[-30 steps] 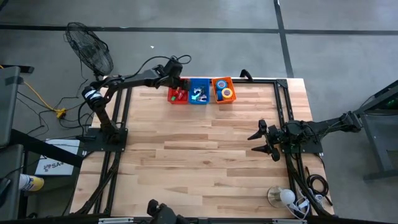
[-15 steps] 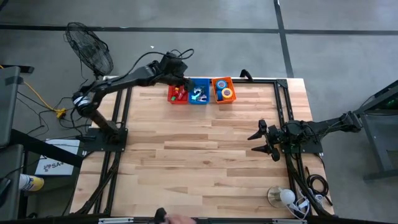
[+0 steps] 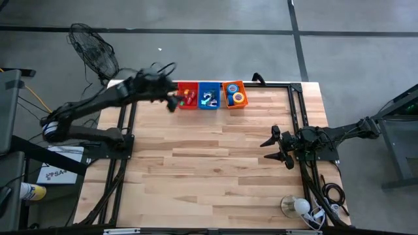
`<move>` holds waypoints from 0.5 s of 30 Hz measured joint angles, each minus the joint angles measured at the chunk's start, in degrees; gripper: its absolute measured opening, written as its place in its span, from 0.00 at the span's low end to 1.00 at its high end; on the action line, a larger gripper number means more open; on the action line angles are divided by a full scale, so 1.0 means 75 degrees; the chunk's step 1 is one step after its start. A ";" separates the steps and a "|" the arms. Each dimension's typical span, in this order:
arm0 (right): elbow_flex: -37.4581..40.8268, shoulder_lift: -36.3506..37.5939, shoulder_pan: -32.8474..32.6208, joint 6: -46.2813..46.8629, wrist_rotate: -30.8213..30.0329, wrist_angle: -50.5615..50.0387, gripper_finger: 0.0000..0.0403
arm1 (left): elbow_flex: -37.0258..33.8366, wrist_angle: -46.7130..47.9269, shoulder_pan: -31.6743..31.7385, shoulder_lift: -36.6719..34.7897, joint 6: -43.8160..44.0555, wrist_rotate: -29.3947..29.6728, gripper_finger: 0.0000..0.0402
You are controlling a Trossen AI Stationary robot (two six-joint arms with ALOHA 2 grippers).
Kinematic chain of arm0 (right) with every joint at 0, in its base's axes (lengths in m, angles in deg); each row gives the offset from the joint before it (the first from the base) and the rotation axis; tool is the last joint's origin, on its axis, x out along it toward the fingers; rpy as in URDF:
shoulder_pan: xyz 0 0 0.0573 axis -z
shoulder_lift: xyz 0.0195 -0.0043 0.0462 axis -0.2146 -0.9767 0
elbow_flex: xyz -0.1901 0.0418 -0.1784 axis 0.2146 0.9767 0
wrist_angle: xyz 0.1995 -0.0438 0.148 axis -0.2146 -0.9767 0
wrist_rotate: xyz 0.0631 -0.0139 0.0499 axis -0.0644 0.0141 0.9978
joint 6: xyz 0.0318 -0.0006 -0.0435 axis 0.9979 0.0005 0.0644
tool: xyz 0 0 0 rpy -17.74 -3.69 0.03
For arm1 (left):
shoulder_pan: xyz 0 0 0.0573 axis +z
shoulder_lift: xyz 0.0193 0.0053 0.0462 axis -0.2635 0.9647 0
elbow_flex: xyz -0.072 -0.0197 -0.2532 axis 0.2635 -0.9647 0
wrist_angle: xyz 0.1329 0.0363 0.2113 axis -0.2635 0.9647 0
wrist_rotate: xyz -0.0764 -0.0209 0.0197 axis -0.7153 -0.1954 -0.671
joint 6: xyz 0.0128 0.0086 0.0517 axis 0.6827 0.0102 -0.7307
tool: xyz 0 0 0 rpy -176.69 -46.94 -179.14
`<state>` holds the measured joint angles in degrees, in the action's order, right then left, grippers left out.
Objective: Pick and place Stapler, Stapler remover, tape
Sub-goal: Return to Home Position
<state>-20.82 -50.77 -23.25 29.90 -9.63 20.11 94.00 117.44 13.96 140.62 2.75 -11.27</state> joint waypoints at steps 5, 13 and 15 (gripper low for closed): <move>0.0000 0.0000 0.0001 0.0003 0.0003 -0.0003 0.59 | -0.2116 -0.0903 -0.0008 -0.2069 -0.0310 -0.0555 0.64; 0.0000 0.0000 0.0001 0.0000 0.0000 -0.0002 0.59 | -0.4664 -0.1201 -0.0007 -0.5428 -0.0249 -0.1553 0.64; 0.0000 0.0000 0.0001 0.0001 0.0000 -0.0002 0.59 | -0.5085 -0.1193 -0.0007 -0.6145 -0.0048 -0.1610 0.64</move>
<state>-20.82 -50.77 -23.24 29.91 -9.63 20.09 55.86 108.49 13.91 94.53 2.40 -23.34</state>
